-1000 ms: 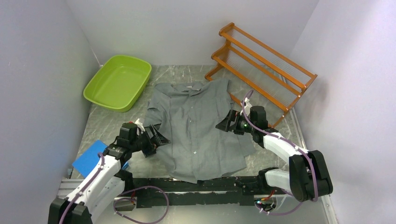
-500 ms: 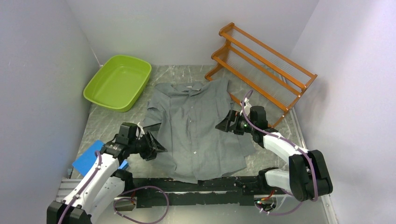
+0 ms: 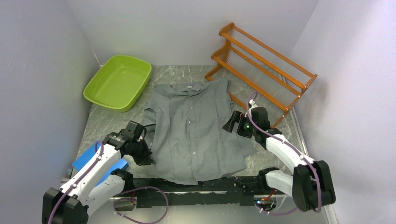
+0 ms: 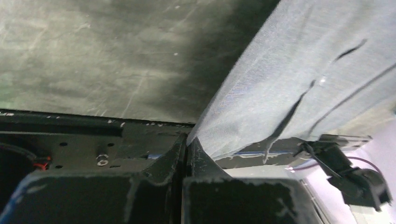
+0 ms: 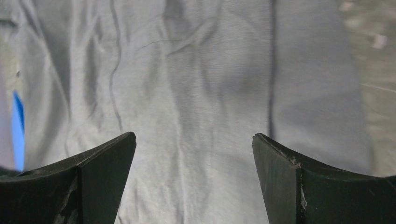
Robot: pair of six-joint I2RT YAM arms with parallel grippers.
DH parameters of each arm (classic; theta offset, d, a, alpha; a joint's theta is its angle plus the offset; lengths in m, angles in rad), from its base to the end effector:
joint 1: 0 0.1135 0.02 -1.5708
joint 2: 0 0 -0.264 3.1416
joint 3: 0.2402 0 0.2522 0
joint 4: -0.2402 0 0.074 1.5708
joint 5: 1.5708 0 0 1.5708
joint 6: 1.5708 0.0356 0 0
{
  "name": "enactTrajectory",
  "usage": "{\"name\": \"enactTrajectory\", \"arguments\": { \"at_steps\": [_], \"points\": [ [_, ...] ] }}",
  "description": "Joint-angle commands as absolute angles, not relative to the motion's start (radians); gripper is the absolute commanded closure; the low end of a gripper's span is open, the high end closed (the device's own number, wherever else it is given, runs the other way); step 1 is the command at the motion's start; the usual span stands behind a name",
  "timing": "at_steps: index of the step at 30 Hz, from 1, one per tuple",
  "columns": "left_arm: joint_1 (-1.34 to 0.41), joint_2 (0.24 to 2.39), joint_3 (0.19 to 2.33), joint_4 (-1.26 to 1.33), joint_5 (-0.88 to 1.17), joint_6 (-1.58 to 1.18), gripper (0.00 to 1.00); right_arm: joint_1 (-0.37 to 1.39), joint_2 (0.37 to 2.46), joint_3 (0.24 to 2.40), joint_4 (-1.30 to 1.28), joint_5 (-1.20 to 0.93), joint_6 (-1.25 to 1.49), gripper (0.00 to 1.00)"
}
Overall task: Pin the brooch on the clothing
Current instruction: Flatten out the clothes at the center of the board.
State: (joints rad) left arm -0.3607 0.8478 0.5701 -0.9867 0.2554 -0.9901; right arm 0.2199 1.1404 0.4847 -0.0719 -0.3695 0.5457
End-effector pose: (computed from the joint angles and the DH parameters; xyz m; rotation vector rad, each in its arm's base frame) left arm 0.1185 -0.0543 0.1986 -0.8733 2.8754 -0.5911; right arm 0.2125 0.0607 0.1803 0.1882 2.3692 0.8073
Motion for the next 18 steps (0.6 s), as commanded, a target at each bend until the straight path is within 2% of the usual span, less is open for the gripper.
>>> {"name": "enactTrajectory", "arguments": {
  "at_steps": [1, 4, 9, 13, 18],
  "points": [
    [-0.441, 0.905, 0.606, -1.09, 0.128, -1.054, 0.97, 0.216, 1.038, 0.507, -0.234, -0.116, 0.564, 0.0],
    [-0.513, 0.955, 0.618, -1.104, 0.068, -1.098, 0.97, 0.217, 1.004, 0.483, -0.281, -0.047, 0.614, 0.03],
    [-0.564, 1.02, 0.651, -1.118, 0.003, -1.127, 0.97, 0.216, 0.982, 0.424, -0.286, -0.021, 0.688, 0.17],
    [-0.576, 1.058, 0.655, -1.095, 0.002, -1.129, 0.97, 0.209, 0.995, 0.378, -0.27, 0.027, 0.736, 0.24],
    [-0.585, 1.098, 0.642, -1.045, 0.002, -1.124, 0.97, 0.174, 1.018, 0.328, -0.223, 0.039, 0.784, 0.44]
  ]
}}
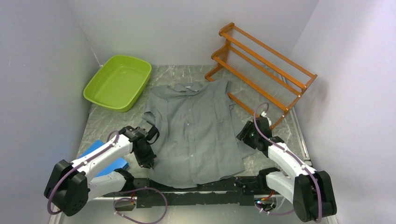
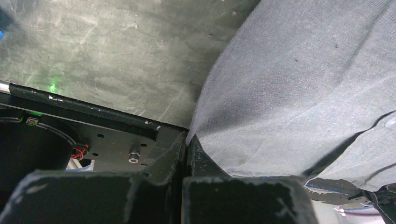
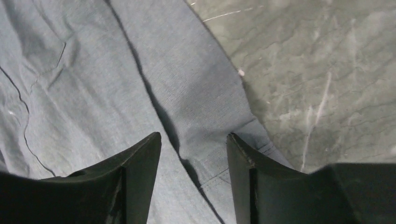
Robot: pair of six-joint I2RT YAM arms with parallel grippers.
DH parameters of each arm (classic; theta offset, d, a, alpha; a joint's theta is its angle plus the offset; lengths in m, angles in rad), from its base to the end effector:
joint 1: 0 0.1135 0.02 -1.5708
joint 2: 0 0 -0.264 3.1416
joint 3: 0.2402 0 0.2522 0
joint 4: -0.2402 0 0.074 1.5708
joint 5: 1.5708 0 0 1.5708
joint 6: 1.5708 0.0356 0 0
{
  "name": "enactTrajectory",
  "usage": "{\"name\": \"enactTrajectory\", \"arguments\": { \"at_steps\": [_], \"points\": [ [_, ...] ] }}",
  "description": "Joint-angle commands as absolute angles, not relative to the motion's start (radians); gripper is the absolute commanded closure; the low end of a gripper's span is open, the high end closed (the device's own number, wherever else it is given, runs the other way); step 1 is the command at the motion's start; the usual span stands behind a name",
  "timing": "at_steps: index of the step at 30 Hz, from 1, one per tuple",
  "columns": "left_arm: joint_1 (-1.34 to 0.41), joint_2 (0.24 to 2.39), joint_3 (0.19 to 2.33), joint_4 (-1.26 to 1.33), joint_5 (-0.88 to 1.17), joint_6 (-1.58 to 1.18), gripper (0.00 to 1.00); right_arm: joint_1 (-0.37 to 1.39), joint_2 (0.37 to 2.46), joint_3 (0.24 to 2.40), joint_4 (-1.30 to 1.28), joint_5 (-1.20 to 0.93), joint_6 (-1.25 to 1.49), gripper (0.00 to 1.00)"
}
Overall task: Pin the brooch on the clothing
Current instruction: Flatten out the clothes at the center of the board.
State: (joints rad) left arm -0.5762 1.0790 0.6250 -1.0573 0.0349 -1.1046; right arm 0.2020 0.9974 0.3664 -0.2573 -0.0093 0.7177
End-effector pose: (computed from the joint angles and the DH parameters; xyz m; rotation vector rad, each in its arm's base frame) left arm 0.1237 -0.0818 0.1833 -0.8148 3.0181 -0.1057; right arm 0.1754 0.0363 0.1542 0.6345 2.4222 0.4051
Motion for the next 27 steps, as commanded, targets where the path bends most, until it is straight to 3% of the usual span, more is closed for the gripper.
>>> {"name": "enactTrajectory", "arguments": {
  "at_steps": [1, 6, 17, 27],
  "points": [
    [-0.586, 1.102, 0.639, -1.036, 0.002, -1.122, 0.97, 0.164, 1.025, 0.318, -0.211, 0.033, 0.792, 0.52],
    [-0.587, 1.098, 0.626, -0.996, 0.002, -1.117, 0.95, 0.119, 1.052, 0.31, -0.194, 0.032, 0.795, 1.0],
    [-0.586, 1.094, 0.614, -0.972, 0.002, -1.117, 0.93, 0.061, 0.961, 0.448, -0.343, 0.095, 0.742, 1.0],
    [-0.588, 1.104, 0.608, -0.986, -0.038, -1.134, 0.92, 0.004, 0.925, 0.604, -0.499, 0.317, 0.727, 1.0]
  ]
}}
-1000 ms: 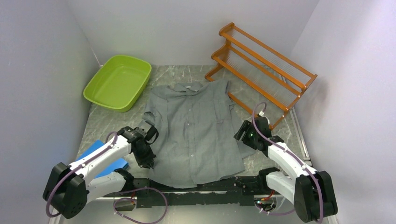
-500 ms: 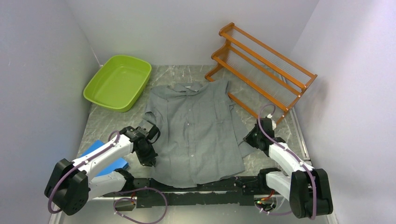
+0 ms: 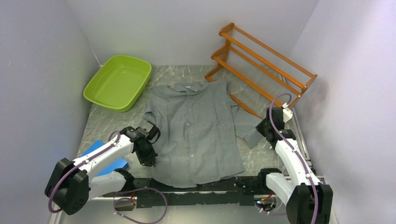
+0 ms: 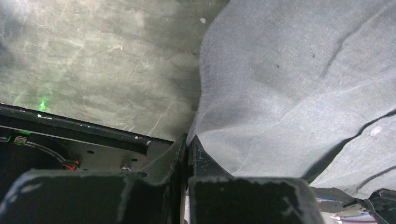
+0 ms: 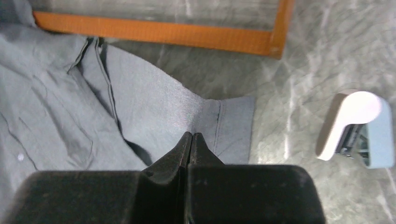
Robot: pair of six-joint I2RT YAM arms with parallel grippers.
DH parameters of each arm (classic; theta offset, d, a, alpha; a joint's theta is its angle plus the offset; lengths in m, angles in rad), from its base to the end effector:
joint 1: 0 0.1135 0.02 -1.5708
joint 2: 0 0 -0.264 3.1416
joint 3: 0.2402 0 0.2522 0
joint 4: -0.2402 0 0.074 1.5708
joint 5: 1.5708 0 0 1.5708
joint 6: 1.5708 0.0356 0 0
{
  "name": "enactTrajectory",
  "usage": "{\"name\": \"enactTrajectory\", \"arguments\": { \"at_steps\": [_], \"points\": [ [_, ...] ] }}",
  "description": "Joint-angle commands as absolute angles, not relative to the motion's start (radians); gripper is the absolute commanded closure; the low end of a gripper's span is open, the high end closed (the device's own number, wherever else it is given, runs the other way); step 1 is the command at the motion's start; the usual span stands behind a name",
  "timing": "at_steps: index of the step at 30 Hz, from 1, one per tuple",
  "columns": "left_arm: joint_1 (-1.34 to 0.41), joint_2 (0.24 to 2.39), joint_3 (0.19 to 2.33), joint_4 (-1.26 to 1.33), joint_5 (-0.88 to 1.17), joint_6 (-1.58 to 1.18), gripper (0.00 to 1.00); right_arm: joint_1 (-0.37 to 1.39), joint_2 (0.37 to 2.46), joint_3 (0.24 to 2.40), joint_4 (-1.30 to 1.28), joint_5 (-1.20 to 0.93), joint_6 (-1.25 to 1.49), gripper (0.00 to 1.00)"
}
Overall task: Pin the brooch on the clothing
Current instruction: Flatten out the clothes at the center of the board.
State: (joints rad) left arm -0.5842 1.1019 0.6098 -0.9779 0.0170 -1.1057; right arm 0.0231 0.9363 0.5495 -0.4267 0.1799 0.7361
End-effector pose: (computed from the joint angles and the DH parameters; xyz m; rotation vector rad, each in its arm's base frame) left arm 0.1298 -0.0865 0.1771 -0.7939 2.9806 -0.1338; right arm 0.1880 -0.0020 0.2100 0.9072 2.1922 0.1509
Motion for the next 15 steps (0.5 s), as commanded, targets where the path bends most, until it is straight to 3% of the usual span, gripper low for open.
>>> {"name": "enactTrajectory", "arguments": {
  "at_steps": [1, 5, 6, 7, 8, 10, 11, 12, 15],
  "points": [
    [-0.587, 1.103, 0.61, -0.991, -0.045, -1.138, 0.92, -0.009, 0.924, 0.611, -0.499, 0.335, 0.728, 1.0],
    [-0.588, 1.09, 0.629, -1.012, -0.08, -1.151, 0.9, -0.038, 0.928, 0.652, -0.494, 0.398, 0.721, 1.0],
    [-0.587, 1.087, 0.644, -1.02, -0.093, -1.152, 0.84, -0.041, 0.929, 0.658, -0.482, 0.407, 0.707, 1.0],
    [-0.587, 1.084, 0.66, -1.032, -0.113, -1.15, 0.65, -0.044, 0.931, 0.668, -0.476, 0.411, 0.694, 0.87],
    [-0.587, 1.079, 0.679, -1.046, -0.13, -1.149, 0.54, -0.045, 0.93, 0.679, -0.475, 0.412, 0.686, 0.62],
    [-0.587, 1.069, 0.73, -1.09, -0.174, -1.138, 0.42, -0.045, 0.932, 0.697, -0.475, 0.366, 0.656, 0.23],
    [-0.587, 1.063, 0.771, -1.11, -0.201, -1.131, 0.29, -0.046, 0.93, 0.701, -0.476, 0.328, 0.651, 0.09],
    [-0.588, 1.058, 0.802, -1.128, -0.227, -1.12, 0.2, -0.046, 0.929, 0.698, -0.463, 0.275, 0.622, 0.02],
    [-0.589, 1.061, 0.885, -1.148, -0.282, -1.059, 0.18, -0.041, 0.92, 0.671, -0.419, 0.079, 0.578, 0.0]
  ]
}}
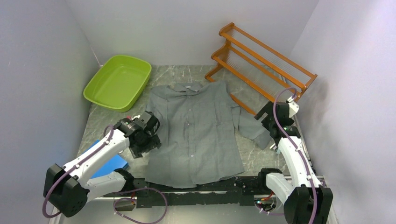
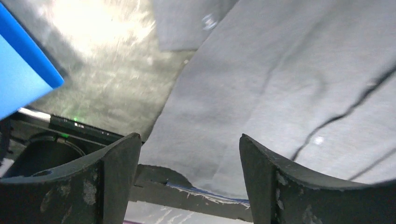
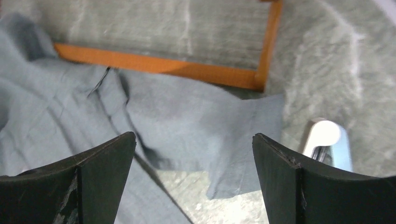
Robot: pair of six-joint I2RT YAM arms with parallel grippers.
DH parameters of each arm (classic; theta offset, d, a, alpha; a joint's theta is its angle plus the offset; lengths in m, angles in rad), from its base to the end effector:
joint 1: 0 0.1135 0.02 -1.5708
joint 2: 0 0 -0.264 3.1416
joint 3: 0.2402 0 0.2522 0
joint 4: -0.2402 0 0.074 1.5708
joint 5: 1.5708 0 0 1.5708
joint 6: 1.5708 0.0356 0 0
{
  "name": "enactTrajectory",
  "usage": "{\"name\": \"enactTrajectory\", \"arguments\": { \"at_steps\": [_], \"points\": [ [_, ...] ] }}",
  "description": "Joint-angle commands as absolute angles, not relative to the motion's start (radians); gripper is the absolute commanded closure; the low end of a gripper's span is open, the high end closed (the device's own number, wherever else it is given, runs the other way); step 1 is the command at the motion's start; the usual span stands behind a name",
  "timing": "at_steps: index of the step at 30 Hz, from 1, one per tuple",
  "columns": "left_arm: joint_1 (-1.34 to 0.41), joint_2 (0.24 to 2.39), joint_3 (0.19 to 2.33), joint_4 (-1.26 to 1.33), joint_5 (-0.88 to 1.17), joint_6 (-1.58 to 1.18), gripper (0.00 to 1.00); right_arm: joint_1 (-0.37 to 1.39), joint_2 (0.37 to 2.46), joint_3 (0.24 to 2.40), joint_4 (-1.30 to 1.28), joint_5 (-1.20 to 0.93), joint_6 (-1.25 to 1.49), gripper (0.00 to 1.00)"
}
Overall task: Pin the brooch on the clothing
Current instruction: Flatten out the clothes at the center of the board.
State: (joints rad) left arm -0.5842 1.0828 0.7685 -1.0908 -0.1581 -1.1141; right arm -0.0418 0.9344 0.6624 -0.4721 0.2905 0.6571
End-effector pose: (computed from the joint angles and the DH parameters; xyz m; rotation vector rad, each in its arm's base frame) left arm 0.1413 -0.0867 0.2204 -0.7815 2.8071 -0.0292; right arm 0.1941 -0.0183 0.2446 0.9150 2.0851 -0.0150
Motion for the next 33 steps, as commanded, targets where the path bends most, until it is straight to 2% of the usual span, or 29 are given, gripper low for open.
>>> {"name": "enactTrajectory", "arguments": {
  "at_steps": [1, 4, 7, 11, 16, 19, 24, 32, 33],
  "points": [
    [-0.589, 1.069, 0.905, -1.137, -0.282, -1.031, 0.18, -0.037, 0.915, 0.66, -0.398, -0.004, 0.566, 0.0],
    [-0.607, 1.119, 0.944, -1.055, -0.242, -0.938, 0.18, -0.008, 0.893, 0.588, -0.32, -0.203, 0.556, 0.0],
    [-0.673, 1.188, 0.96, -0.929, -0.18, -0.887, 0.17, 0.059, 0.863, 0.537, -0.278, -0.273, 0.548, 0.0],
    [-0.798, 1.324, 0.996, -0.757, -0.132, -0.847, 0.22, 0.193, 0.856, 0.515, -0.276, -0.257, 0.502, 0.0],
    [-0.917, 1.523, 1.048, -0.594, -0.073, -0.825, 0.29, 0.383, 0.98, 0.531, -0.299, -0.169, 0.466, 0.01],
    [-0.954, 1.611, 1.04, -0.477, -0.015, -0.836, 0.37, 0.422, 1.072, 0.512, -0.26, -0.198, 0.488, 0.15],
    [-0.975, 1.705, 0.97, -0.319, 0.081, -0.892, 0.48, 0.427, 1.144, 0.437, -0.18, -0.282, 0.57, 0.53],
    [-1.056, 1.687, 0.88, -0.306, 0.073, -0.977, 0.61, 0.424, 1.094, 0.341, -0.246, -0.264, 0.701, 0.65],
    [-1.066, 1.676, 0.868, -0.323, 0.066, -0.99, 0.62, 0.424, 1.078, 0.33, -0.264, -0.259, 0.726, 0.72]
  ]
}}
